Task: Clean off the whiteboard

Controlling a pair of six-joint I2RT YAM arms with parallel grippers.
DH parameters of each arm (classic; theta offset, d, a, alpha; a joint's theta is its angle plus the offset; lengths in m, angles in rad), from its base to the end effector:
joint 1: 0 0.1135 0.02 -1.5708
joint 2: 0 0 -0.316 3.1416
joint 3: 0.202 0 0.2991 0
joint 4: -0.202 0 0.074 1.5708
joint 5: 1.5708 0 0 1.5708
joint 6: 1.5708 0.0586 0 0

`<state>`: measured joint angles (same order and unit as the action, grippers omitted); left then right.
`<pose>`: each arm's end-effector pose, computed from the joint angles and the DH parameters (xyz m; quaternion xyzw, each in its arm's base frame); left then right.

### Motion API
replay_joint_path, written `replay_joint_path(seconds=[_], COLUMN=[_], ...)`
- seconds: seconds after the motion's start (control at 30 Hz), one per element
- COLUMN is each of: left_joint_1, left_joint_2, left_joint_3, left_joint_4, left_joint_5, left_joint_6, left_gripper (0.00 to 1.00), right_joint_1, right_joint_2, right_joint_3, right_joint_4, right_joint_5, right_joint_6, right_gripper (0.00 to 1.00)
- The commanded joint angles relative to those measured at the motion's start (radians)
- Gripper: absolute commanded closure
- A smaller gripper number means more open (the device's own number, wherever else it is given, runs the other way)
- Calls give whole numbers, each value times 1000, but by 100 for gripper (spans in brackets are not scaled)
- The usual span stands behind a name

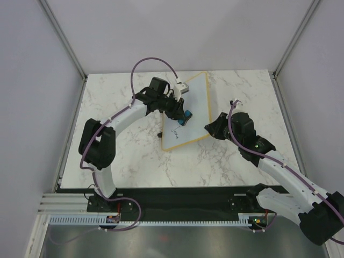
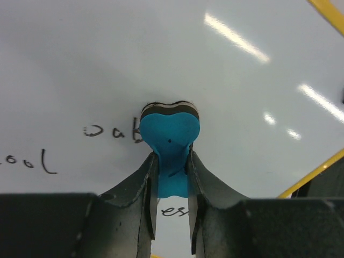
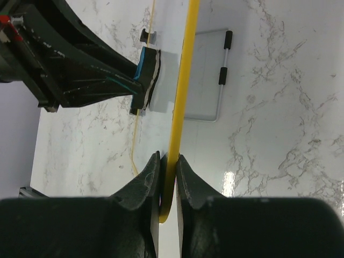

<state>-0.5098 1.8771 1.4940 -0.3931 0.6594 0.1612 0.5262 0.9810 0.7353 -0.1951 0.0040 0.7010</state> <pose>0.4148 -0.2731 0.2766 0.4055 0.7826 -0.3575 0.3088 0.2275 0.1319 0.3065 0.0748 0.8413 0.3069 0.4387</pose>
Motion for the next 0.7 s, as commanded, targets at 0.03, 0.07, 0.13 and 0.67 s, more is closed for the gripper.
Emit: replay_joint_path(seconds=[0.03, 0.07, 0.13, 0.67], left_joint_1=[-88, -98, -105, 122], left_joint_2=[-44, -42, -32, 234], left_joint_3=[-60, -69, -78, 133], left_joint_4=[-1, -1, -1, 30], left_joint_5=[91, 91, 91, -115], left_joint_6=[28, 28, 28, -46], left_gripper=[98, 98, 98, 98], right_joint_1=[17, 15, 15, 15], right_joint_2=[-13, -21, -30, -28], right_joint_3=[4, 3, -7, -1], right_joint_4=[23, 23, 23, 23], right_joint_5=[-35, -35, -27, -32], right_joint_6=[-60, -55, -51, -55], right_gripper=[100, 100, 100, 100])
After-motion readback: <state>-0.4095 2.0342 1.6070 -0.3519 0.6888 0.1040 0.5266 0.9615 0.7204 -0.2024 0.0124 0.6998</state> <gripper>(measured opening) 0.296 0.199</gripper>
